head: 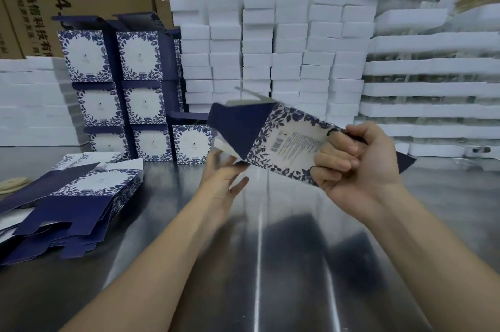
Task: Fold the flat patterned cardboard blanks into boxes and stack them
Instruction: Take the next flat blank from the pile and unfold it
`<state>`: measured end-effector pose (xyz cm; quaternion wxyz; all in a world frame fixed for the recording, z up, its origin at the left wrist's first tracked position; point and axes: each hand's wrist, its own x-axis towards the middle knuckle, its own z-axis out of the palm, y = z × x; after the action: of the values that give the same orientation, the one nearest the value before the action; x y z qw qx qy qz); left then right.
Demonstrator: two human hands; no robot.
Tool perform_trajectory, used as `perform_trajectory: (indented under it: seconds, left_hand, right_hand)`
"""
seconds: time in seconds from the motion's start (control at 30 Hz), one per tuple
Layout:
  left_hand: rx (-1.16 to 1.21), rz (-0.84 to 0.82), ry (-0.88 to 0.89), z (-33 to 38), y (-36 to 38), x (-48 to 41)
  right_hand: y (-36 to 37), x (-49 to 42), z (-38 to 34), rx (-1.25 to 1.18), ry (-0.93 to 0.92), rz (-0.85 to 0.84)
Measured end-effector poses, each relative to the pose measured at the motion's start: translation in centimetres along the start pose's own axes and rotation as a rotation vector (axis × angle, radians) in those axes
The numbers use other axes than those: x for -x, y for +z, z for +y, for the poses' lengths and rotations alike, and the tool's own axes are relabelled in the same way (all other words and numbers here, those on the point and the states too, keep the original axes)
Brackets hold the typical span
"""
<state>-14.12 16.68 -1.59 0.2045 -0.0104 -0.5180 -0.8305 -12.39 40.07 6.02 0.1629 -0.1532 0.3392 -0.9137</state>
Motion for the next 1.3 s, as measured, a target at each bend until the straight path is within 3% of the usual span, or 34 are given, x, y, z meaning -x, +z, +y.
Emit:
perform_trajectory:
  seconds: [0.17,0.3,0.57,0.67,0.9,0.97,1.07,1.13,1.3]
  left_hand:
    - [-0.056,0.000,0.067,0.5,0.2,0.4]
    - [0.024,-0.101,-0.029,0.3,0.2,0.7]
    - [-0.307,-0.165,-0.040,0.3,0.6,1.4]
    - [-0.432,-0.107,0.102,-0.1,1.0,1.2]
    - [-0.395,-0.021,0.286,1.0,1.4,1.5]
    - [-0.579,-0.104,0.402,1.1,1.8,2.3]
    - [-1.159,-0.306,0.625,0.4,2.0,3.3]
    - [-1.382,-0.330,0.761,-0.2,2.2,3.5]
    - [-1.236,-0.090,0.943,0.4,2.5,3.3]
  right_hand:
    - [-0.8,-0.5,0.1,0.057,-0.007,0.011]
    - [-1.2,-0.9,1.2,0.179,0.035,0.084]
    - [-1.5,-1.0,1.6,0.596,-0.178,0.253]
    - [-1.6,-1.1,1.7,0.624,-0.184,0.259]
    - [-1.2,-1.1,2.5,0.796,-0.269,0.221]
    - [-1.2,-1.1,2.7,0.820,-0.292,0.200]
    - [-1.2,-1.2,2.8,0.809,-0.310,0.187]
    - [-1.3,-1.2,2.9,0.806,-0.309,0.186]
    - [-1.2,-1.0,3.4,0.866,-0.407,0.088]
